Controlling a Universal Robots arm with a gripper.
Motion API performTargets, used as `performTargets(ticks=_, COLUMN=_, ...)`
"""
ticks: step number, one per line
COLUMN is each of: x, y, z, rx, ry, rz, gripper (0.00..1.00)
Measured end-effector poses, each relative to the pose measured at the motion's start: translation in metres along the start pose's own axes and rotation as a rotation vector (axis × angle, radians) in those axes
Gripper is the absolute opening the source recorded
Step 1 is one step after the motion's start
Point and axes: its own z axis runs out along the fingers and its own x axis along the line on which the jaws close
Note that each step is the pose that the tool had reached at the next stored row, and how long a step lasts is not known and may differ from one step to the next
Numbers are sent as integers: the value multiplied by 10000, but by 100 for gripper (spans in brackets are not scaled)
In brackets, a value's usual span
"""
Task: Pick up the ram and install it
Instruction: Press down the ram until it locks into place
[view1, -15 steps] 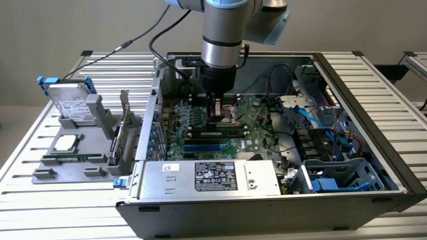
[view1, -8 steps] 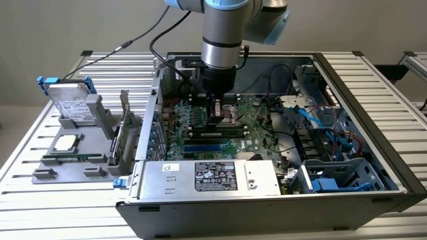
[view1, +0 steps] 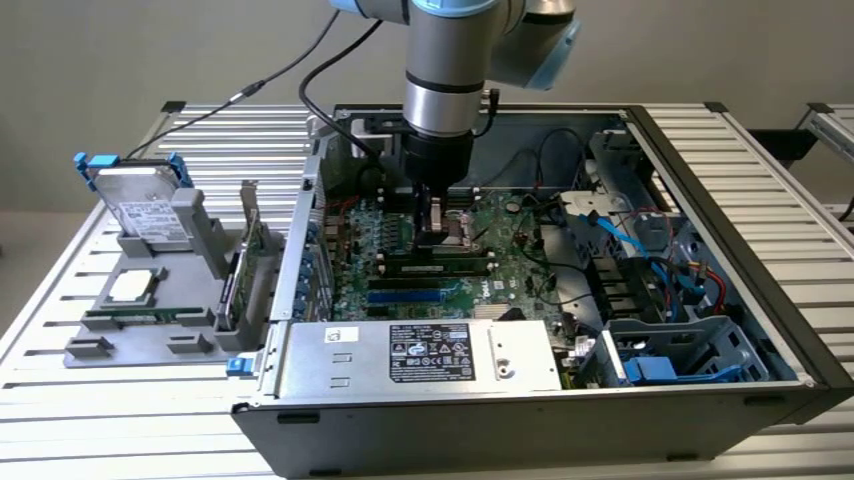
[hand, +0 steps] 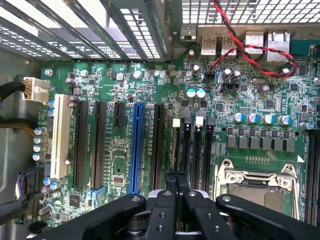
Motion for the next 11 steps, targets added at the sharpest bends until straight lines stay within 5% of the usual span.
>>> performTargets(ticks=6, x=5, y=-18, z=-26, rx=-30, ry=0, rz=-2, gripper=10)
performTargets(ticks=11, x=-4, y=77, z=-18, rx=-30, ry=6, rz=-2, gripper=10)
